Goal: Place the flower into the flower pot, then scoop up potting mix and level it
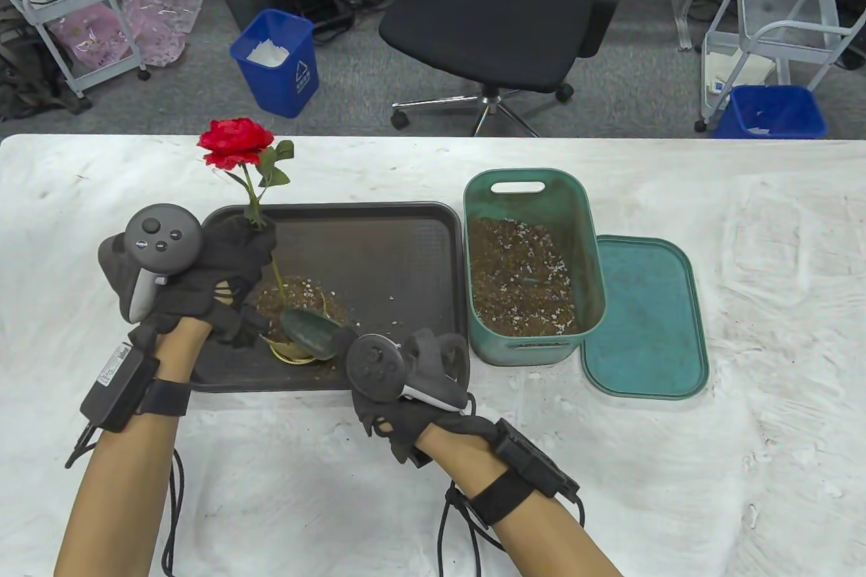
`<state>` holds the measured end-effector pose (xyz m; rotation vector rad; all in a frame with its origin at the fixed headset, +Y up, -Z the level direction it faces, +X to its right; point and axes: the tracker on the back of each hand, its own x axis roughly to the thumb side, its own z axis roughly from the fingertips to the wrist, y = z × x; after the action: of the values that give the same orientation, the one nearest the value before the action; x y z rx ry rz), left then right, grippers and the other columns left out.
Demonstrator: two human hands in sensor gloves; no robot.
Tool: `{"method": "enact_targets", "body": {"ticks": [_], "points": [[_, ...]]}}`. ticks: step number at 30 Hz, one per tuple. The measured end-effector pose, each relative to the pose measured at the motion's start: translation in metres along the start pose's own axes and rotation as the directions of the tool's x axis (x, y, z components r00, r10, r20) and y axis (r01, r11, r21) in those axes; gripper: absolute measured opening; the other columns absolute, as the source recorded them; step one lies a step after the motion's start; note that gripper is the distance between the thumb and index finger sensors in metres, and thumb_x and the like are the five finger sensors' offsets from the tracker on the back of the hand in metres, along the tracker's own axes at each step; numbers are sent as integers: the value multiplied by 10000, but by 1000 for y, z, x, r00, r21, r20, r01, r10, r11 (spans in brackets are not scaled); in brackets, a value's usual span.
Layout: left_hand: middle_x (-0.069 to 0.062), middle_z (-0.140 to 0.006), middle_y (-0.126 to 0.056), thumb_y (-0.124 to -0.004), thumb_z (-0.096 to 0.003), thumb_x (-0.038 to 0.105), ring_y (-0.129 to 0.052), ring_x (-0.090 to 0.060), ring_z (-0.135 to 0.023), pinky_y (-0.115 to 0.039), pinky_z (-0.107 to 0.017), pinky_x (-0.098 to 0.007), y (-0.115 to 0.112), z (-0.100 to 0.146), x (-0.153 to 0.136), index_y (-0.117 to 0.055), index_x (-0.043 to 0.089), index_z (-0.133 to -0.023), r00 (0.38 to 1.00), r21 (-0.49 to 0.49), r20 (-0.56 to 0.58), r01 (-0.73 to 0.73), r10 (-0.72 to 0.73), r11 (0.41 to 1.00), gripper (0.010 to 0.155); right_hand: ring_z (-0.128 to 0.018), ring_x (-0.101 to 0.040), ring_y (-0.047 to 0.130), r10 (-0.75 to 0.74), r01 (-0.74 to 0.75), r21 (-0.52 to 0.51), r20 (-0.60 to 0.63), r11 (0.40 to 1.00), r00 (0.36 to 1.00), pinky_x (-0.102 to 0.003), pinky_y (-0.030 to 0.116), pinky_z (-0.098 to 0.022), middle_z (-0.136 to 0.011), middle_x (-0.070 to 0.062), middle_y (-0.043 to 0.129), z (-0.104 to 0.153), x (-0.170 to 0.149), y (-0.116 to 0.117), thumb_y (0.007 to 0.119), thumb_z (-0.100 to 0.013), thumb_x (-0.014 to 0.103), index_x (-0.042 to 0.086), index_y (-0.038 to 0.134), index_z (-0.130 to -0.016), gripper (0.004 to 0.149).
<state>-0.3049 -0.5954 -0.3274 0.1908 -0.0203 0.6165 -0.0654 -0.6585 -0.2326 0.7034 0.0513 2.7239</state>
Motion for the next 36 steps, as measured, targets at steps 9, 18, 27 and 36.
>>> {"method": "enact_targets", "body": {"ticks": [9, 18, 27, 36], "points": [[21, -515, -1120, -947, -342, 425, -1179, -162, -194, -989, -209, -352, 1, 1, 1, -1013, 221, -691, 1000, -4, -6, 8, -8, 1000, 409, -50, -128, 926, 55, -54, -23, 17, 998, 998, -306, 844, 62, -463, -50, 967, -25, 36, -5, 742, -429, 342, 206, 633, -908, 509], [20, -515, -1121, -949, -341, 424, -1181, -162, -194, -990, -208, -352, 2, 1, -5, -1014, 220, -689, 1000, -7, -9, -21, 21, 1000, 409, -14, -164, 934, 56, -24, 165, -189, 986, 980, -350, 841, 96, -425, -73, 960, -53, 57, 4, 713, -442, 316, 188, 622, -890, 475], [16, -508, -1125, -953, -338, 423, -1182, -164, -187, -991, -201, -353, -1, -1, -7, -1019, 217, -684, 998, -7, -19, -57, 57, 998, 408, -6, -163, 943, 28, 28, 249, -216, 968, 976, -348, 838, 105, -418, -24, 944, -57, 49, 10, 692, -446, 326, 205, 565, -893, 480], [18, -507, -1126, -953, -338, 425, -1184, -163, -187, -991, -201, -352, 0, -2, -8, -1020, 216, -684, 998, -11, -40, -54, 54, 998, 409, -75, -167, 955, -85, 92, 62, -115, 994, 990, -342, 863, 40, -490, -57, 958, -38, 33, 0, 723, -438, 337, 163, 577, -913, 527]]}}
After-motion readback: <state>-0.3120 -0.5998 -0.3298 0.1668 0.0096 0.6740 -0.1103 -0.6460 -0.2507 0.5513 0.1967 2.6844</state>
